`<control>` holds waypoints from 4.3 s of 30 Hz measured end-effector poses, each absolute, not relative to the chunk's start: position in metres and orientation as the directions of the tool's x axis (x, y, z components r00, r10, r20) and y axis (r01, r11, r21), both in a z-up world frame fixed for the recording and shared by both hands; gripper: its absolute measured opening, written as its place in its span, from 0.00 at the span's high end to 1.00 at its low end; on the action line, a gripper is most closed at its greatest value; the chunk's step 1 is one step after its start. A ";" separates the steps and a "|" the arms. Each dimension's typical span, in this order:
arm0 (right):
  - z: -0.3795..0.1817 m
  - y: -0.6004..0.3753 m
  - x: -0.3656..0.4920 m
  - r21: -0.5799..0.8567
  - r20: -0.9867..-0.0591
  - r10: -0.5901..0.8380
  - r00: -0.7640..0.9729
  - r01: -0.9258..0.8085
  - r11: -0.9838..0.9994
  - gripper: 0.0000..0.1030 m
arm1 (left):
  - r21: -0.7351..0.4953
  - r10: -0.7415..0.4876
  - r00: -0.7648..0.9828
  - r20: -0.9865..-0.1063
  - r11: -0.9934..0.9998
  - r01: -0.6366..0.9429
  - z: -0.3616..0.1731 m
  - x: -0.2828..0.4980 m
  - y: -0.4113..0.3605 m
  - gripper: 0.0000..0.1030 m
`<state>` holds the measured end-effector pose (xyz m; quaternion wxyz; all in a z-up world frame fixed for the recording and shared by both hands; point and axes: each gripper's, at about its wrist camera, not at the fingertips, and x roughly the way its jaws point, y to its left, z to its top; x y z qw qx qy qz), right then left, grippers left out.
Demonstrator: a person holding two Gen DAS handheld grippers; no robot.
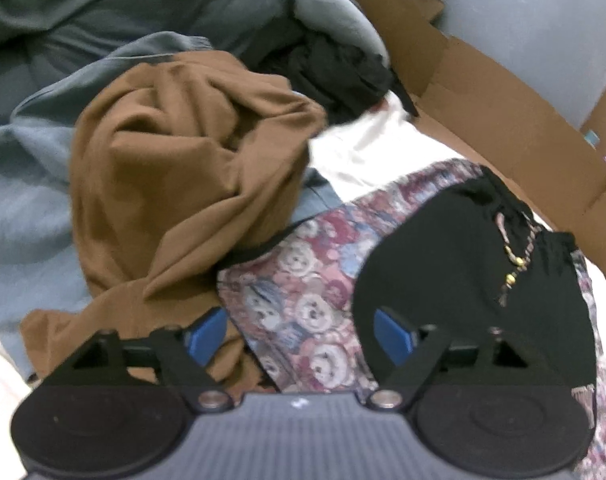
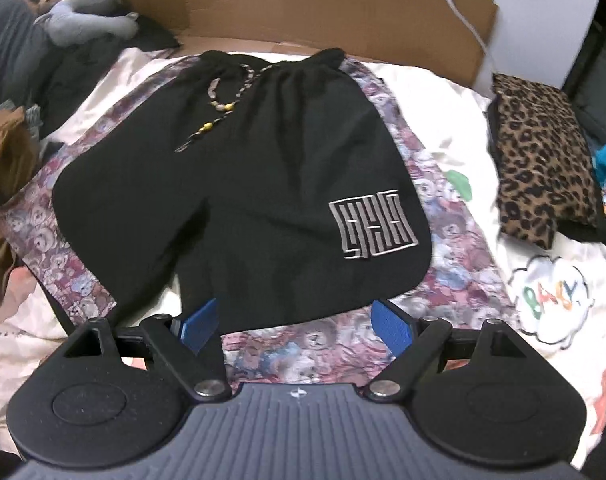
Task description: Fold clothes
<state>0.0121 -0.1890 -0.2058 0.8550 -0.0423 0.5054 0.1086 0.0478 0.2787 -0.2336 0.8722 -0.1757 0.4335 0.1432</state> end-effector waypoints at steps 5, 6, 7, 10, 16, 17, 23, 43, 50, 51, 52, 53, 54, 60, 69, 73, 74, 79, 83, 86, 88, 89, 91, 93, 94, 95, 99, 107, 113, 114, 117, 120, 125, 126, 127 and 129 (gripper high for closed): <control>-0.211 -0.168 0.014 0.085 -0.838 0.197 0.509 -0.236 0.968 0.14 | -0.211 0.163 0.611 -0.775 0.844 -0.493 -0.249 0.036 0.300 0.42; -0.212 -0.163 0.015 0.090 -0.829 0.208 0.518 -0.244 0.966 0.14 | -0.223 0.161 0.612 -0.774 0.836 -0.502 -0.254 0.036 0.304 0.47; -0.213 -0.157 0.016 0.097 -0.820 0.221 0.528 -0.253 0.963 0.14 | -0.229 0.154 0.611 -0.777 0.834 -0.502 -0.258 0.037 0.307 0.48; -0.217 -0.138 0.017 0.141 -0.785 0.300 0.542 -0.314 0.939 0.15 | -0.256 0.128 0.620 -0.774 0.832 -0.492 -0.268 0.039 0.311 0.55; -0.225 -0.110 0.006 0.229 -0.729 0.378 0.570 -0.318 0.920 0.15 | -0.223 0.170 0.631 -0.757 0.840 -0.494 -0.272 0.043 0.306 0.57; -0.228 -0.109 0.002 0.254 -0.728 0.379 0.571 -0.289 0.923 0.15 | -0.210 0.173 0.634 -0.754 0.851 -0.482 -0.272 0.043 0.303 0.56; -0.251 -0.120 -0.011 0.407 -0.748 0.395 0.534 -0.101 0.908 0.15 | -0.181 0.181 0.640 -0.747 0.870 -0.458 -0.277 0.050 0.306 0.56; -0.267 -0.131 -0.018 0.388 -0.788 0.356 0.502 -0.044 0.921 0.15 | -0.252 0.136 0.686 -0.715 0.865 -0.434 -0.294 0.050 0.316 0.84; -0.268 -0.128 -0.016 0.408 -0.787 0.370 0.495 -0.032 0.912 0.15 | -0.277 0.119 0.716 -0.688 0.869 -0.410 -0.283 0.046 0.313 0.95; -0.267 -0.127 -0.016 0.408 -0.785 0.371 0.496 -0.036 0.912 0.15 | -0.287 0.105 0.722 -0.684 0.871 -0.399 -0.281 0.046 0.312 0.96; -0.266 -0.125 -0.015 0.407 -0.783 0.373 0.498 -0.044 0.912 0.15 | -0.292 0.094 0.723 -0.684 0.873 -0.390 -0.280 0.046 0.310 0.97; -0.265 -0.123 -0.015 0.404 -0.780 0.376 0.499 -0.058 0.913 0.15 | -0.289 0.085 0.717 -0.692 0.877 -0.384 -0.278 0.047 0.307 0.97; -0.263 -0.120 -0.014 0.400 -0.777 0.381 0.502 -0.073 0.913 0.15 | -0.295 0.071 0.712 -0.699 0.878 -0.377 -0.277 0.048 0.305 0.97; -0.254 -0.100 -0.006 0.420 -0.741 0.438 0.509 -0.159 0.894 0.16 | -0.386 -0.046 0.733 -0.679 0.871 -0.303 -0.262 0.051 0.296 0.98; -0.241 -0.054 0.012 0.398 -0.697 0.507 0.506 -0.315 0.862 0.37 | -0.490 -0.214 0.735 -0.644 0.853 -0.180 -0.247 0.064 0.275 0.98; -0.236 -0.029 0.018 0.393 -0.678 0.539 0.499 -0.373 0.840 0.39 | -0.532 -0.273 0.736 -0.619 0.836 -0.138 -0.243 0.068 0.265 0.98; -0.235 -0.024 0.020 0.392 -0.674 0.545 0.498 -0.385 0.836 0.39 | -0.540 -0.284 0.736 -0.615 0.831 -0.130 -0.243 0.068 0.263 0.98; -0.230 0.004 0.027 0.367 -0.663 0.567 0.489 -0.447 0.815 0.54 | -0.579 -0.329 0.729 -0.600 0.808 -0.112 -0.245 0.074 0.255 0.98; -0.226 0.023 0.032 0.355 -0.646 0.589 0.485 -0.493 0.795 0.54 | -0.596 -0.366 0.715 -0.596 0.798 -0.089 -0.245 0.076 0.250 0.98; -0.224 0.034 0.035 0.348 -0.634 0.599 0.489 -0.512 0.786 0.54 | -0.603 -0.389 0.704 -0.594 0.795 -0.069 -0.244 0.077 0.248 0.98; -0.224 0.040 0.036 0.341 -0.631 0.599 0.492 -0.518 0.784 0.54 | -0.610 -0.405 0.697 -0.591 0.791 -0.058 -0.243 0.078 0.247 0.98; -0.225 0.043 0.038 0.339 -0.630 0.600 0.492 -0.521 0.783 0.54 | -0.613 -0.413 0.694 -0.590 0.788 -0.053 -0.243 0.078 0.247 0.98; -0.226 0.046 0.038 0.338 -0.625 0.603 0.495 -0.525 0.781 0.54 | -0.625 -0.429 0.688 -0.585 0.780 -0.045 -0.242 0.079 0.246 0.98; -0.226 0.050 0.040 0.332 -0.619 0.605 0.500 -0.532 0.779 0.54 | -0.641 -0.446 0.683 -0.578 0.766 -0.042 -0.241 0.079 0.247 0.98; -0.226 0.053 0.041 0.327 -0.617 0.605 0.503 -0.535 0.779 0.54 | -0.650 -0.455 0.680 -0.575 0.759 -0.042 -0.241 0.079 0.247 0.98; -0.227 0.055 0.042 0.317 -0.618 0.601 0.507 -0.538 0.781 0.56 | -0.658 -0.463 0.677 -0.572 0.752 -0.042 -0.242 0.080 0.248 0.98; -0.230 0.062 0.048 0.295 -0.624 0.580 0.524 -0.529 0.796 0.70 | -0.686 -0.485 0.673 -0.559 0.727 -0.046 -0.242 0.082 0.249 0.98; -0.232 0.069 0.055 0.260 -0.610 0.560 0.561 -0.525 0.810 0.78 | -0.723 -0.514 0.663 -0.545 0.688 -0.062 -0.243 0.084 0.258 0.98; -0.235 0.073 0.053 0.225 -0.614 0.555 0.561 -0.550 0.804 0.98 | -0.746 -0.527 0.662 -0.534 0.662 -0.075 -0.242 0.079 0.262 0.95; -0.235 0.073 0.054 0.223 -0.615 0.552 0.563 -0.547 0.807 0.98 | -0.745 -0.523 0.663 -0.536 0.662 -0.081 -0.242 0.078 0.263 0.94; -0.234 0.069 0.056 0.229 -0.620 0.545 0.565 -0.534 0.814 0.98 | -0.742 -0.506 0.671 -0.542 0.663 -0.099 -0.242 0.076 0.265 0.91; -0.232 0.059 0.060 0.245 -0.631 0.532 0.565 -0.505 0.828 0.98 | -0.727 -0.483 0.680 -0.551 0.678 -0.107 -0.244 0.074 0.263 0.88; -0.225 0.029 0.070 0.281 -0.634 0.506 0.585 -0.436 0.855 0.98 | -0.722 -0.484 0.663 -0.571 0.681 -0.124 -0.251 0.077 0.257 0.86; -0.223 0.022 0.071 0.292 -0.632 0.501 0.591 -0.417 0.861 0.98 | -0.713 -0.480 0.660 -0.578 0.690 -0.123 -0.251 0.078 0.254 0.82; -0.221 0.014 0.073 0.303 -0.631 0.495 0.597 -0.398 0.866 0.98 | -0.704 -0.475 0.655 -0.587 0.700 -0.123 -0.252 0.079 0.251 0.80; -0.218 -0.001 0.075 0.320 -0.628 0.484 0.609 -0.365 0.874 0.98 | -0.687 -0.471 0.642 -0.604 0.716 -0.121 -0.255 0.081 0.244 0.78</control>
